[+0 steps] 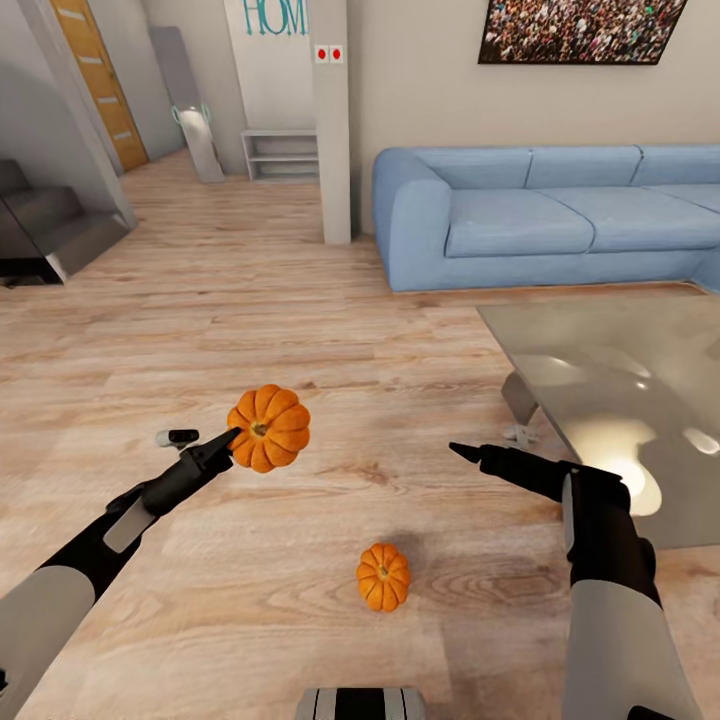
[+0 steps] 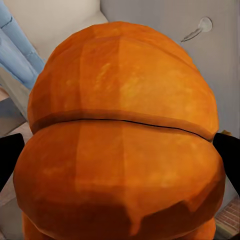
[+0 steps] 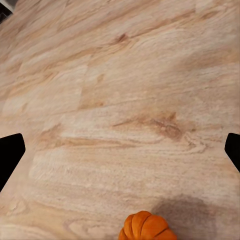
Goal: Place each of the two pumpkins and all three candles from the living room inside a cabinet in the living room (use any cabinet), then make sure every cabinet is closed, and position the cauldron so it is next to a table in the living room.
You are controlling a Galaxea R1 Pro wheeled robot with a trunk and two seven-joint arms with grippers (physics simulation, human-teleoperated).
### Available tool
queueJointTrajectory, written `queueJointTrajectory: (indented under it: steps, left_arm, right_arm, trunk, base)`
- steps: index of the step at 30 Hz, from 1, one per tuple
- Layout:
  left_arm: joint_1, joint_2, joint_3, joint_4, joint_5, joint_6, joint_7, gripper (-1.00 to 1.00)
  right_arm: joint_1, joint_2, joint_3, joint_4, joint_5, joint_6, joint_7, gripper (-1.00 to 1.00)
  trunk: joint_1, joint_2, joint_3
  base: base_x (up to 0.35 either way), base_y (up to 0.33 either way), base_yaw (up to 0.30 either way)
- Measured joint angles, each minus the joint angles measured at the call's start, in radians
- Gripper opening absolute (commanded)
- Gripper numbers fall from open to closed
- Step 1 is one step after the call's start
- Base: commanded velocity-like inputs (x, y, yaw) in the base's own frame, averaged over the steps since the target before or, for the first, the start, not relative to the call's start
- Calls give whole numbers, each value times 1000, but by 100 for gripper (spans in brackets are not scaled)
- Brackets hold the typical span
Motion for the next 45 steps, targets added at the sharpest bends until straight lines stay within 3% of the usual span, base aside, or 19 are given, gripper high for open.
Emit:
queueJointTrajectory:
  steps: [6,19,27,36,45]
  left_arm:
    - [-1,-5,3,1,-5,46,9,-100]
    - [-3,-7,5,-30,-3,42,9,-100]
    - [-5,-7,3,-82,-10,45,3,-100]
    - [-13,-4,1,-110,-11,48,4,-100]
    - [-14,-3,-1,-114,-12,48,4,-100]
  right_arm:
    - [1,-1,0,25,1,-3,-4,100]
    - [1,-4,3,215,2,-49,-26,100]
    - [-7,-13,-4,461,-11,-106,-115,100]
    - [-7,-14,-5,482,-10,-124,-111,100]
    - [-7,-8,-1,426,-9,-127,-107,100]
  trunk:
    - [2,-1,-19]
    - [8,-4,-70]
    - [12,-6,-100]
    - [16,-8,-135]
    - [20,-10,-170]
  base:
    - [0,0,0]
    - [0,0,0]
    - [0,0,0]
    - [0,0,0]
    - [0,0,0]
